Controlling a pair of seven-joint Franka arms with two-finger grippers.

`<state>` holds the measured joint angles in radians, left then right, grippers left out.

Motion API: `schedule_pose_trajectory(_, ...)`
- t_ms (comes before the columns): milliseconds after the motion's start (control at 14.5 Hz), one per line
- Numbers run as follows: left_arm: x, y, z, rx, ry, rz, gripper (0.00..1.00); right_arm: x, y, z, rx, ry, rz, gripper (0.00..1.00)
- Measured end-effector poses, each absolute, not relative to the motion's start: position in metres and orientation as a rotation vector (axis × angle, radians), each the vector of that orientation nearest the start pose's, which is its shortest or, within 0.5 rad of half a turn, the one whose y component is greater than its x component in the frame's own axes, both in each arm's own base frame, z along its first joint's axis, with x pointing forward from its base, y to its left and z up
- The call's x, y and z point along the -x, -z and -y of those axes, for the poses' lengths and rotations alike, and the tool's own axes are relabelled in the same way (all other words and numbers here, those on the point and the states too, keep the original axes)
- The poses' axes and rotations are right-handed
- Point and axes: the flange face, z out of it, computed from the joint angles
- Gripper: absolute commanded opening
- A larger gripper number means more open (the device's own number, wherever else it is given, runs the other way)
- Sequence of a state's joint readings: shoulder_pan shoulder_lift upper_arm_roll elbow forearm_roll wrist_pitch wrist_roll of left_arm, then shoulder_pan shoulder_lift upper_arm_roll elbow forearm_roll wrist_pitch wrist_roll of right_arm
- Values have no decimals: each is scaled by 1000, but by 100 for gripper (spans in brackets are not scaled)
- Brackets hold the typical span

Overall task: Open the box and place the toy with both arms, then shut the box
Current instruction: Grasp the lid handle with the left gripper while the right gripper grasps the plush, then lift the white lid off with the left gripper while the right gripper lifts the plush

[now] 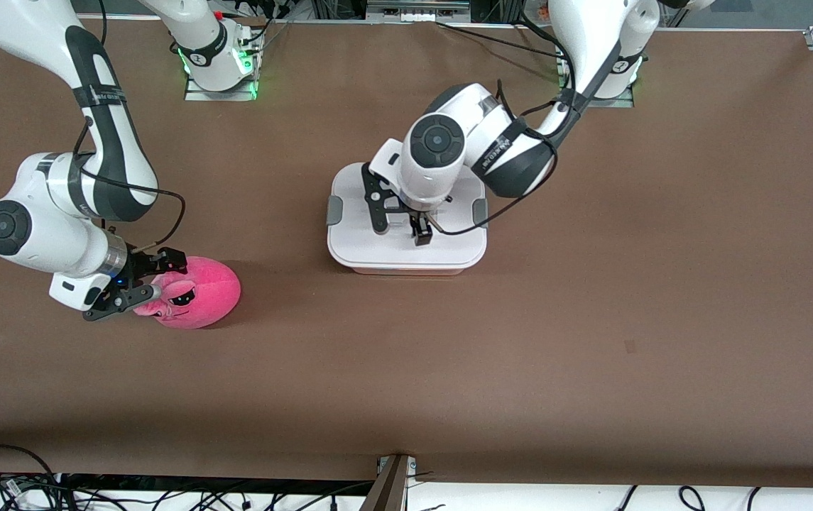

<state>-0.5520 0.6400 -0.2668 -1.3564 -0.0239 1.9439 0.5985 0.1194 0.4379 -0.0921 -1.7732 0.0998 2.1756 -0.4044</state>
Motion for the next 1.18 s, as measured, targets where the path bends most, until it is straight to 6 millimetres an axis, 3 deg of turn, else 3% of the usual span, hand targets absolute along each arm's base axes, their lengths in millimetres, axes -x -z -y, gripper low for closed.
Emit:
schedule_pose_trajectory(69, -514, -354, 505, 2566, -87, -2102, 10, -652, -310, -26, 3042, -9, 586, 100)
schedule_pose_trajectory(138, -511, -354, 508, 2558, -89, -2112, 0, -655, -307, -26, 3046, 14, 585, 95)
schedule_pose_trajectory(415, -514, -348, 505, 2556, -101, -2111, 0, -658, -288, -31, 3018, 45, 536, 40)
schedule_pose_trajectory(622, -514, -345, 505, 2548, -109, -2122, 0, -660, -289, -35, 3008, 58, 528, 1)
schedule_pose_trajectory(1175, -515, -351, 505, 2538, -91, -2135, 0, -666, -301, -52, 2999, 97, 568, 0)
